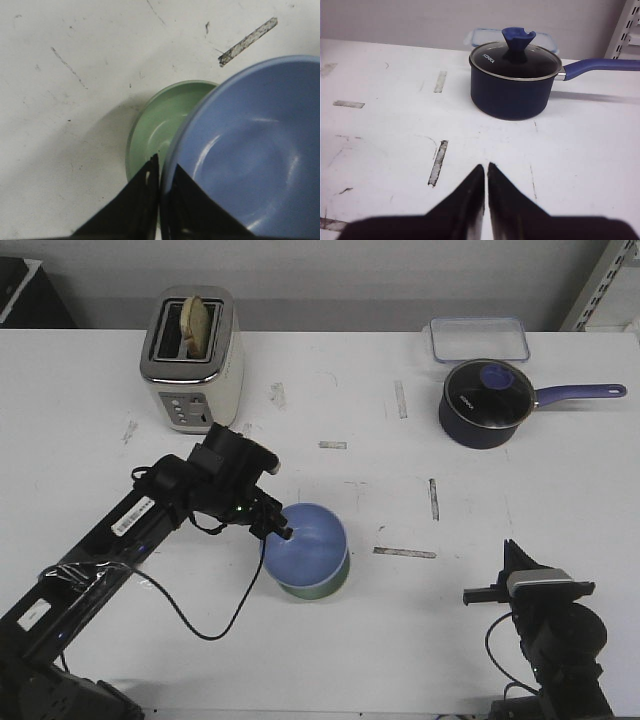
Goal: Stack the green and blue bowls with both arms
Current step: 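Carry the blue bowl with the left gripper and lower it into the green bowl, then release the blue bowl and retract the left gripper to rest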
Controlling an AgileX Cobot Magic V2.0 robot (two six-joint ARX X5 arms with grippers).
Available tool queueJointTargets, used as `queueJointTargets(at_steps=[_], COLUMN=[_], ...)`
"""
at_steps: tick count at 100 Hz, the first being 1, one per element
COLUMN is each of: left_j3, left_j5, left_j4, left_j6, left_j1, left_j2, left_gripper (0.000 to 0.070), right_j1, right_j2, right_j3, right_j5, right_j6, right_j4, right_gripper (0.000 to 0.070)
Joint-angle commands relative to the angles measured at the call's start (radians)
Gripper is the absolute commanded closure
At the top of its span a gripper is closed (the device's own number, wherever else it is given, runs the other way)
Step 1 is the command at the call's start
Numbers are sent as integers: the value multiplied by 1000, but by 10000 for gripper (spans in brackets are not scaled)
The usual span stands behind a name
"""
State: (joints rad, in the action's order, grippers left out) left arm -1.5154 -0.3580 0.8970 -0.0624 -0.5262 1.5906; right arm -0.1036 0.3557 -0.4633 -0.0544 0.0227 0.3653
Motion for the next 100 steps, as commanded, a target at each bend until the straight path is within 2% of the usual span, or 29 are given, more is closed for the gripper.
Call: queueJointTargets(at_steps=[1, 50, 55, 72, 77, 82, 100], left_j3=[-14, -14, -14, -14, -14, -14, -15], left_j5=[-2, 28, 27, 24, 24, 24, 24], left_j4=[-6, -7, -7, -8, -8, -8, -8], left_j6=[-13, -13, -13, -11, -4, -1, -1], left_j1=[-14, -23, -25, -37, -41, -45, -46], left_j2=[30, 99, 99, 99, 99, 99, 93], left_gripper=[700, 683, 600, 178, 81, 35, 38], right_j1=[-2, -2, -2, -2, -2, -2, -2], right_j2=[6, 6, 6, 6, 6, 6, 6], right_j3=[-6, -6, -6, -6, -6, -6, -6], right_j5=[2, 2, 2, 2, 2, 2, 2], right_j6=[4, 4, 4, 4, 4, 4, 4], right_j4=[-5, -5, -5, -5, -5, -5, -5], right_gripper=[700, 700, 700, 700, 700, 700, 700])
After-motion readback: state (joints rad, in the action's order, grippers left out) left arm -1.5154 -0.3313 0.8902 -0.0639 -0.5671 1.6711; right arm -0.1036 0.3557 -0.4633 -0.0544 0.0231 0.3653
